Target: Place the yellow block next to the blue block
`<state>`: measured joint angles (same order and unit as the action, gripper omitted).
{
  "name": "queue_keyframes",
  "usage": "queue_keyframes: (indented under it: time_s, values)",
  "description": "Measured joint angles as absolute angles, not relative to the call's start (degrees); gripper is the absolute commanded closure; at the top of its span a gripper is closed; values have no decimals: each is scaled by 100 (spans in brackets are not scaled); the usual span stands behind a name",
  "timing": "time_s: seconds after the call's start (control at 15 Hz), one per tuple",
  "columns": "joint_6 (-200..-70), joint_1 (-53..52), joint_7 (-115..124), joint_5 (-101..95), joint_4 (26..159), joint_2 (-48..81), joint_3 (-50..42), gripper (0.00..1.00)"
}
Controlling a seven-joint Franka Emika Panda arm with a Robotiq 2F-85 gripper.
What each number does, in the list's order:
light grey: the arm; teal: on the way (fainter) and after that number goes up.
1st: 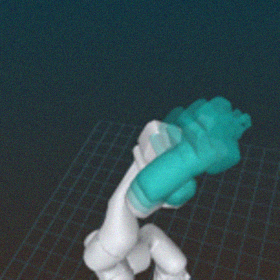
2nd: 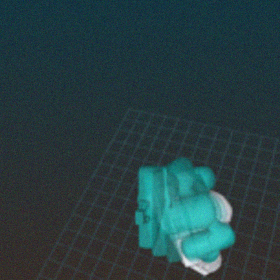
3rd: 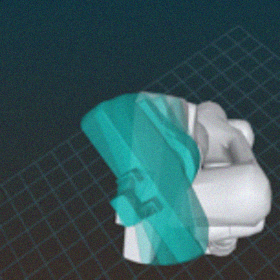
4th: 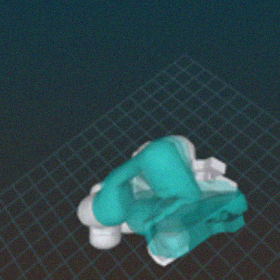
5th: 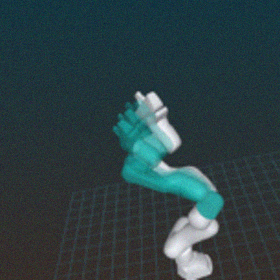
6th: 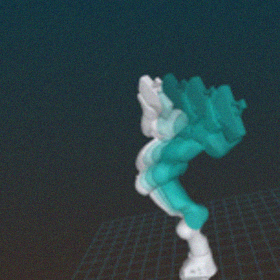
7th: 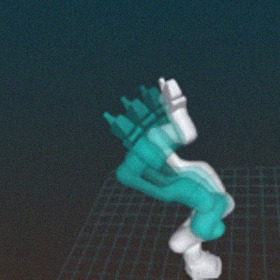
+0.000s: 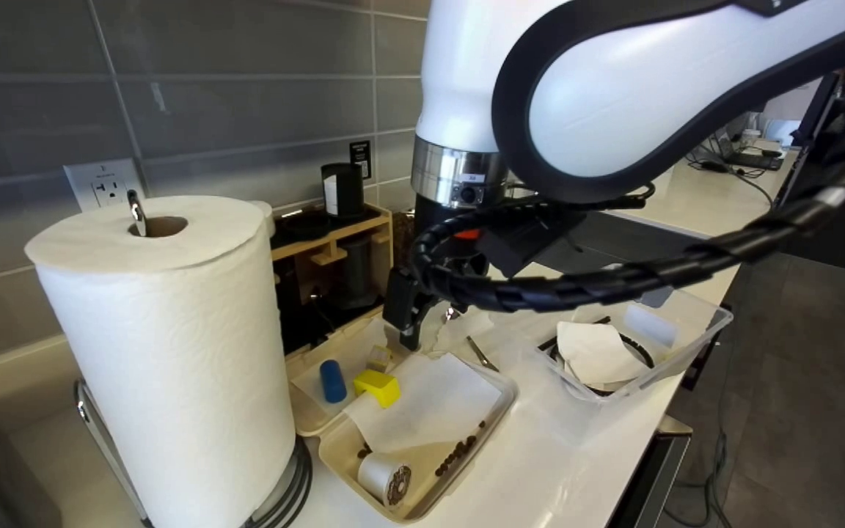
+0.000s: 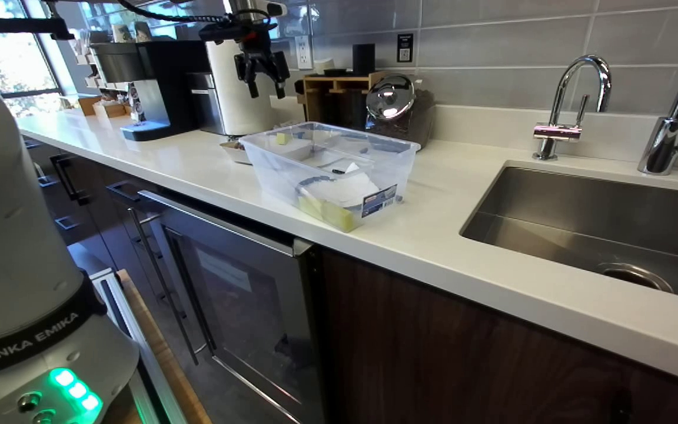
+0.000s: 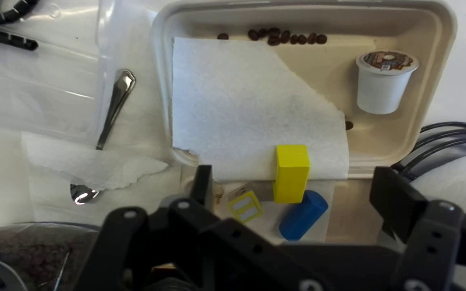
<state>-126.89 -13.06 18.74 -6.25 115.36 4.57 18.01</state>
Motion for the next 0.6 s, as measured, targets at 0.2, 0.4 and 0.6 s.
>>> queue_keyframes:
  time_s: [0.2, 0.4, 0.6]
  values:
    - [-12925, -1389, 1711, -617, 11292, 886, 1767, 0]
    - [-13263, -1452, 1568, -617, 11087, 1308, 1696, 0]
    - [-13536, -1494, 1397, -613, 10900, 1656, 1606, 0]
